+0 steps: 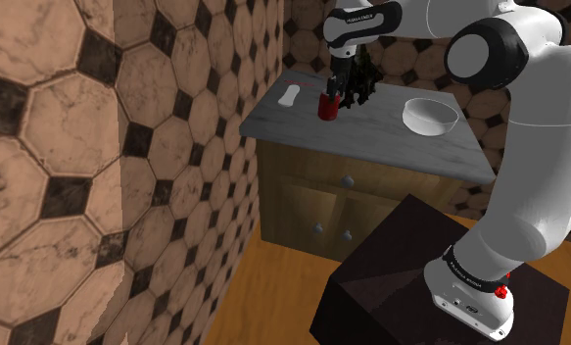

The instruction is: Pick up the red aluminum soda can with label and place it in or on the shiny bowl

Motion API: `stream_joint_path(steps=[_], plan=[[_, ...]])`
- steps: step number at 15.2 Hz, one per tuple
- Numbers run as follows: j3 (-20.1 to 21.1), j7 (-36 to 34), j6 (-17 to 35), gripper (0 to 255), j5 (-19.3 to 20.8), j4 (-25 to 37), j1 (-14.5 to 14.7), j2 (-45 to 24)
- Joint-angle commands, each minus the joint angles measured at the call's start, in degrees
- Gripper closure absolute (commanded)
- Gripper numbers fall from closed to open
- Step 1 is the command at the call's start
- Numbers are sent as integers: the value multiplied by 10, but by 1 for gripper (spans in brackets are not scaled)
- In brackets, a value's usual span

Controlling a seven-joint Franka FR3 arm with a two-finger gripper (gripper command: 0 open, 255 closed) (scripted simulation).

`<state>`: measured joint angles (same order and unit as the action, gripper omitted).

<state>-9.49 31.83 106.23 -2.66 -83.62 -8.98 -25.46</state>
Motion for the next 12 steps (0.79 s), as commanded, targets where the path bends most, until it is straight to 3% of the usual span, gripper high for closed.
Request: stream_joint_path(steps=[1,12], plan=[[0,0,0,255,0,0,0,-1],[-1,0,-65,255,2,59,-1,6]])
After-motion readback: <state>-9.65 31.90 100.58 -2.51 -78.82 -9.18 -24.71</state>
